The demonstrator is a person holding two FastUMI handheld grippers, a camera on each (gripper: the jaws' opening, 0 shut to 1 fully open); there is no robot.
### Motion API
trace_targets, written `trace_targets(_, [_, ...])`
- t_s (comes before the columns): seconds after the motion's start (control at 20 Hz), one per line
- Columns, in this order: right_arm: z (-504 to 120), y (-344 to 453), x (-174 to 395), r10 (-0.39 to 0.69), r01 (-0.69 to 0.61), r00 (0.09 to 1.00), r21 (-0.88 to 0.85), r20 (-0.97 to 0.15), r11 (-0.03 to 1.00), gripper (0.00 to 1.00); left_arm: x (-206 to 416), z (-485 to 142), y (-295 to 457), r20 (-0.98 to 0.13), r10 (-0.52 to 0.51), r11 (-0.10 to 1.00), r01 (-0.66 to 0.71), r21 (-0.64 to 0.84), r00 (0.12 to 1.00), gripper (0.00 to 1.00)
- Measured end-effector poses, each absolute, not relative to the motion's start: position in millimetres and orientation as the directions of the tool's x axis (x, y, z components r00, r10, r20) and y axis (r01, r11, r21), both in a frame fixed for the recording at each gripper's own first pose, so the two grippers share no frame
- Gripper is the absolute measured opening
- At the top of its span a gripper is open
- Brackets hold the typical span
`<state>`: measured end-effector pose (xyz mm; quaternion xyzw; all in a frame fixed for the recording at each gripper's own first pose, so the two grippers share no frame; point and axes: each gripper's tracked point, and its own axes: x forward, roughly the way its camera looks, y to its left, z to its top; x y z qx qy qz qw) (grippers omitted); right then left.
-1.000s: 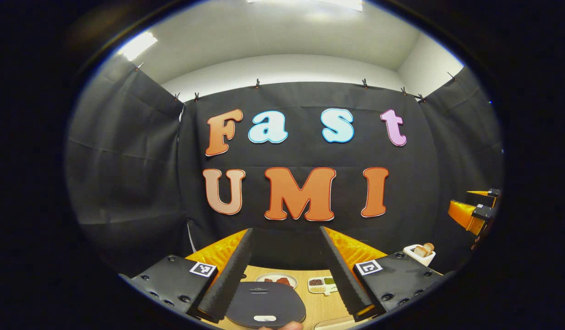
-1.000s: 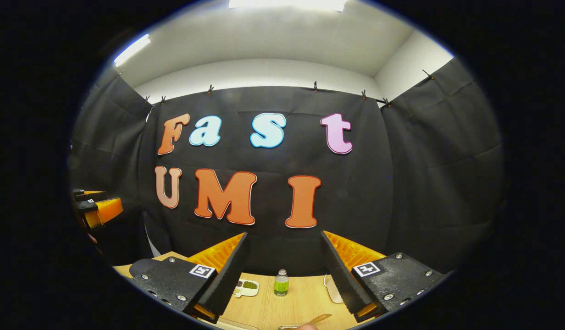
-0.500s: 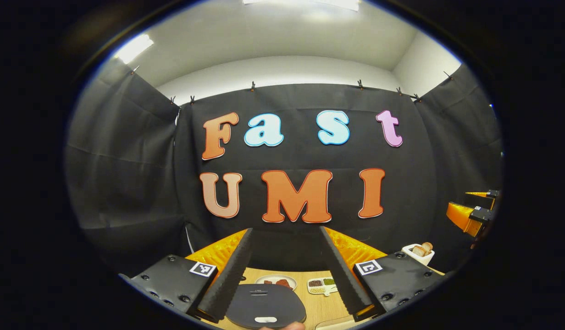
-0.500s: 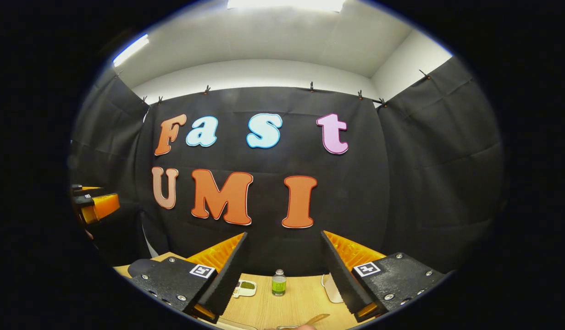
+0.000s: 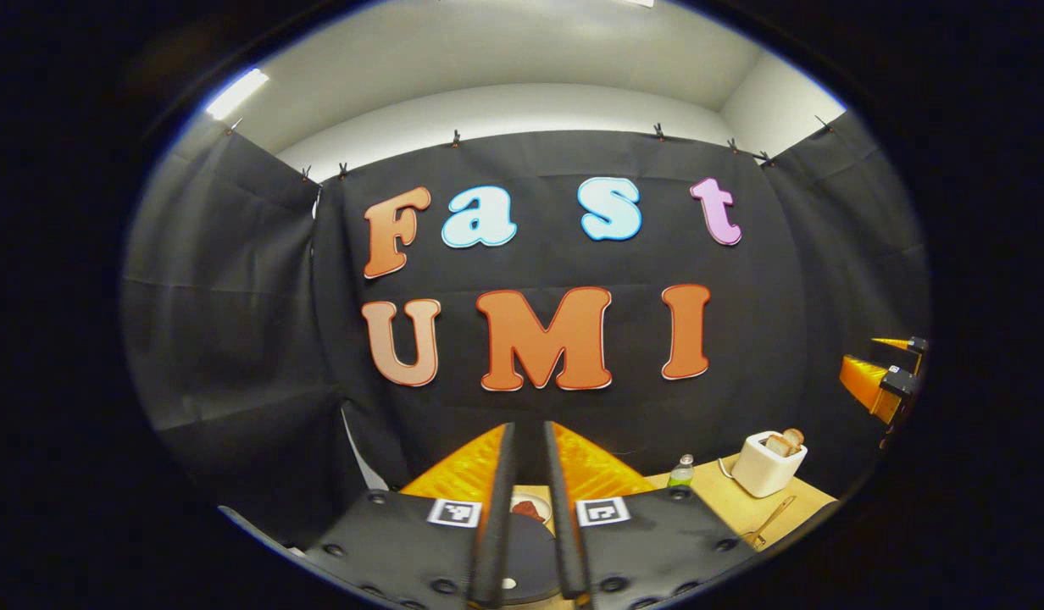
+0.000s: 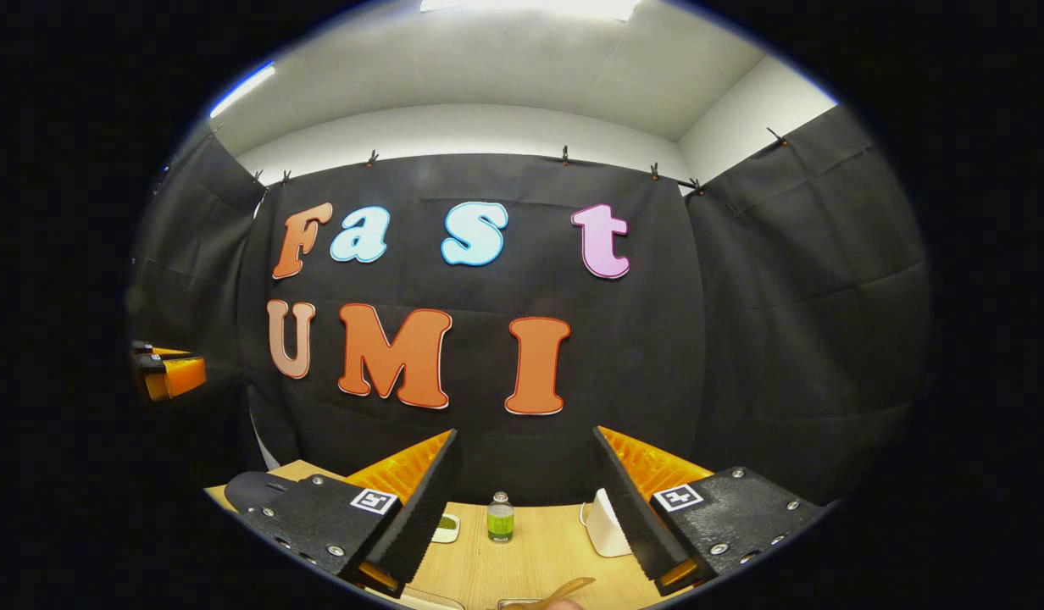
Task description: Close the left gripper, press the button to open the rice cooker; take a wooden spoon from the chopstick holder with the right hand, scoop a spoonful of rice and pour it into the rice cooker, then put the wooden spoon back into the chopstick holder.
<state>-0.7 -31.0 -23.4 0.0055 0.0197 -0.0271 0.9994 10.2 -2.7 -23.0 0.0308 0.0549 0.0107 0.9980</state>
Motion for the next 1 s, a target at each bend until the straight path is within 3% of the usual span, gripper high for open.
trace_targets(0.05, [-26.0, -33.1, -1.7, -0.061, 0.061, 0.997, 0.007, -0.046, 0.998, 0.94, 12.4, -31.1, -6.6, -0.140, 0.000, 0.999, 0.006, 0.046, 0.990, 0.00])
trace_targets(0.1, [-28.8, -36.6, -2.3, -0.067, 0.067, 0.996, 0.004, -0.051, 0.998, 0.94, 18.9, -37.9, -7.3, -0.167, 0.002, 0.999, 0.004, 0.035, 0.986, 0.11])
trace_targets(0.2, [-33.6, -43.0, -2.9, -0.082, 0.082, 0.995, -0.005, -0.062, 0.997, 0.94, 20.7, -56.9, -3.7, -0.241, -0.008, 1.000, 0.009, 0.004, 0.971, 0.05])
trace_targets(0.25, [-36.0, -45.6, -3.8, -0.086, 0.086, 0.994, -0.008, -0.068, 0.996, 0.97, 23.5, -67.6, -0.5, -0.286, -0.002, 1.000, 0.001, -0.005, 0.958, 0.05])
trace_targets(0.45, [-45.8, -56.8, -6.1, -0.110, 0.110, 0.989, -0.011, -0.094, 0.994, 0.94, 25.8, -108.3, 6.2, -0.470, -0.002, 0.999, -0.014, -0.030, 0.882, 0.05])
trace_targets(0.85, [-71.0, -76.7, -14.0, -0.152, 0.149, 0.976, -0.035, -0.152, 0.988, 0.94, 23.0, -179.4, 20.7, -0.752, -0.016, 0.996, -0.054, -0.069, 0.659, 0.04])
trace_targets(0.9, [-74.9, -77.5, -15.5, -0.154, 0.150, 0.975, -0.033, -0.163, 0.988, 0.94, 19.8, -188.8, 23.4, -0.787, -0.013, 0.995, -0.066, -0.068, 0.616, 0.00])
trace_targets(1.0, [-82.5, -79.8, -17.0, -0.157, 0.155, 0.970, -0.029, -0.186, 0.988, 0.94, 8.9, -212.0, 23.8, -0.848, -0.024, 0.992, -0.091, -0.085, 0.530, 0.05])
